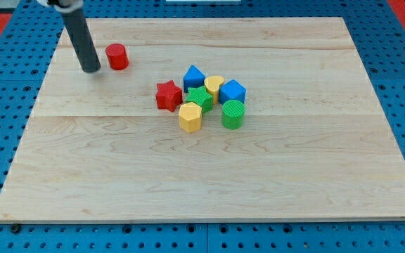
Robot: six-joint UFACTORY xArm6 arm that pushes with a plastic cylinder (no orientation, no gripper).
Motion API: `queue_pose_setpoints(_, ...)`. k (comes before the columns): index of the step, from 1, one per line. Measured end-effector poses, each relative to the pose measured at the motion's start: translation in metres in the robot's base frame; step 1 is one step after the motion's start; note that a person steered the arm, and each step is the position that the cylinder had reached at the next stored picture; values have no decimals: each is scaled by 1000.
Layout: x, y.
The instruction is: Push the red circle towards the bottom of the board
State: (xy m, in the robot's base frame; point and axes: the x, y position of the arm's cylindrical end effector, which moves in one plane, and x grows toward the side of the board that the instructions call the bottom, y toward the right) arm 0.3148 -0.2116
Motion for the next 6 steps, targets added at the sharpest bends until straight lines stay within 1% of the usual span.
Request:
queue_pose_setpoints(1, -41, -6)
queue_pose_setpoints(2, -10, 57)
queue_pose_setpoints(3, 39, 49)
queue_pose_setpoints(4, 20, 53)
queue_pose_setpoints(5, 73, 79)
queue_pose_setpoints(6, 140, 82)
